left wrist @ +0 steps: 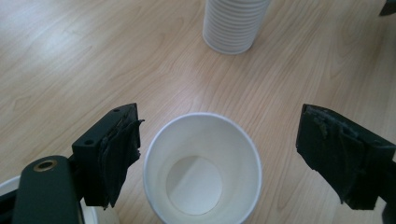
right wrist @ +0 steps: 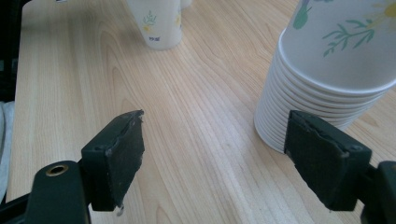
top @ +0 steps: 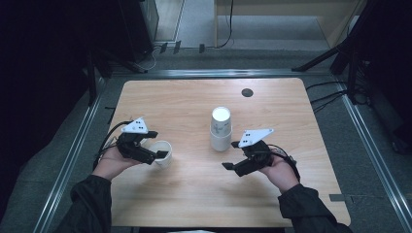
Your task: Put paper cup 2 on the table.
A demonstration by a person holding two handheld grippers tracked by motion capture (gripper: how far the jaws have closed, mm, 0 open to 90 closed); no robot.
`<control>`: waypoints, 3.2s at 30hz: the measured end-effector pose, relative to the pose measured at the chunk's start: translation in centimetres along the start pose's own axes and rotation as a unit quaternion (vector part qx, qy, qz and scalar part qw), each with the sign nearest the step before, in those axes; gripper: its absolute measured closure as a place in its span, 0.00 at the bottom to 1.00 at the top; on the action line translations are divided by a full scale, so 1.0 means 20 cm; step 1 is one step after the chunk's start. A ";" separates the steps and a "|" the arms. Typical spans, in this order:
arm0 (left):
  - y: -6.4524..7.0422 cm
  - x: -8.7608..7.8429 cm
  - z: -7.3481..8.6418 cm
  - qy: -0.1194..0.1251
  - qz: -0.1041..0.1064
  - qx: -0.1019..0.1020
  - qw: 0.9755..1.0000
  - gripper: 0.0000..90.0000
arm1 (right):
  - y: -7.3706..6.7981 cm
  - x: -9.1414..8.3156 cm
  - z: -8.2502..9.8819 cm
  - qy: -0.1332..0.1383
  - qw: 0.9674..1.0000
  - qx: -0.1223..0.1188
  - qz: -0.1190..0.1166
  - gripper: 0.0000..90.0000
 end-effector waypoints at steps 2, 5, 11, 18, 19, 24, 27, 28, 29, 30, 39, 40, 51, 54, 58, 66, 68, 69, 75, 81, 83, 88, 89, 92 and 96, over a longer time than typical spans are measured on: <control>0.02 0.00 -0.03 0.007 0.005 -0.002 1.000 0.15 | 0.00 0.00 0.00 0.000 1.000 0.001 -0.001 0.22; 0.04 0.00 -0.05 0.013 0.009 -0.004 1.000 0.15 | 0.00 0.00 0.00 -0.002 1.000 -0.002 -0.001 0.22; 0.10 0.01 -0.10 0.022 0.014 -0.003 1.000 0.16 | -0.01 0.00 0.00 -0.003 1.000 -0.002 -0.001 0.22; 0.17 0.06 -0.13 0.024 0.026 0.000 0.999 0.16 | -0.01 0.00 0.00 -0.005 1.000 -0.005 -0.001 0.22; 0.18 0.06 -0.13 0.023 0.028 0.002 0.999 0.16 | -0.01 0.00 0.00 -0.005 1.000 -0.005 0.000 0.22; 0.22 0.11 -0.14 0.016 0.040 -0.003 0.999 0.16 | -0.01 0.00 0.01 -0.005 1.000 -0.003 0.001 0.22; 0.24 0.14 -0.15 0.009 0.041 -0.010 0.999 0.16 | -0.01 0.00 0.01 -0.006 1.000 -0.006 0.002 0.22; 0.25 0.15 -0.16 0.011 0.038 -0.012 0.999 0.16 | -0.01 0.00 0.02 -0.007 1.000 -0.005 0.002 0.22; 0.25 0.15 -0.16 0.009 0.035 -0.011 0.999 0.17 | -0.02 -0.01 0.02 -0.007 1.000 -0.003 0.003 0.22; 0.25 0.16 -0.16 0.012 0.035 -0.010 0.999 0.17 | -0.02 -0.01 0.02 -0.007 1.000 -0.003 0.003 0.22; 0.30 0.24 -0.19 0.010 0.061 -0.003 0.998 0.17 | -0.02 -0.04 0.05 -0.010 1.000 0.001 0.014 0.22; 0.30 0.24 -0.19 0.010 0.063 -0.003 0.998 0.17 | -0.02 -0.05 0.05 -0.010 1.000 0.000 0.016 0.22; 0.35 0.31 -0.23 0.018 0.076 0.003 0.997 0.17 | -0.03 -0.09 0.09 -0.011 1.000 0.007 0.028 0.22; 0.37 0.34 -0.22 0.014 0.079 0.006 0.997 0.17 | -0.03 -0.10 0.09 -0.012 0.999 0.009 0.031 0.22; 0.40 0.37 -0.22 0.014 0.078 0.008 0.997 0.17 | -0.03 -0.11 0.10 -0.014 0.999 0.010 0.033 0.22; 0.44 0.42 -0.20 0.007 0.083 0.017 0.996 0.17 | -0.04 -0.11 0.11 -0.016 0.999 0.011 0.031 0.22; 0.45 0.43 -0.20 0.006 0.088 0.019 0.996 0.17 | -0.04 -0.10 0.11 -0.016 0.999 0.011 0.031 0.22; 0.47 0.44 -0.20 0.005 0.093 0.016 0.996 0.17 | -0.04 -0.10 0.11 -0.016 0.999 0.010 0.031 0.22; 0.50 0.47 -0.18 -0.001 0.100 0.022 0.995 0.17 | -0.05 -0.09 0.11 -0.020 0.999 0.007 0.028 0.22; 0.53 0.49 -0.17 -0.003 0.099 0.032 0.995 0.17 | -0.05 -0.09 0.11 -0.023 0.999 0.006 0.027 0.22; 0.53 0.50 -0.17 -0.005 0.102 0.032 0.994 0.17 | -0.05 -0.08 0.11 -0.024 0.999 0.003 0.024 0.22; 0.53 0.52 -0.15 -0.011 0.102 0.037 0.994 0.17 | -0.06 -0.07 0.11 -0.028 0.999 0.001 0.022 0.22; 0.53 0.52 -0.15 -0.011 0.101 0.037 0.994 0.17 | -0.06 -0.07 0.11 -0.029 0.999 -0.001 0.022 0.22; 0.53 0.53 -0.14 -0.016 0.101 0.040 0.994 0.17 | -0.06 -0.07 0.11 -0.031 0.999 -0.001 0.019 0.22; 0.52 0.53 -0.13 -0.018 0.099 0.041 0.994 0.17 | -0.07 -0.06 0.11 -0.032 0.999 -0.003 0.018 0.22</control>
Point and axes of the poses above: each handheld gripper's, and its own axes: x roughly forward along the jaws, z roughly out of its underside, y roughly to its right, the point moved 4 cm from there along x, roughly forward along the jaws, and after that the axes turned 7 degrees about y, right-handed, at the moved point
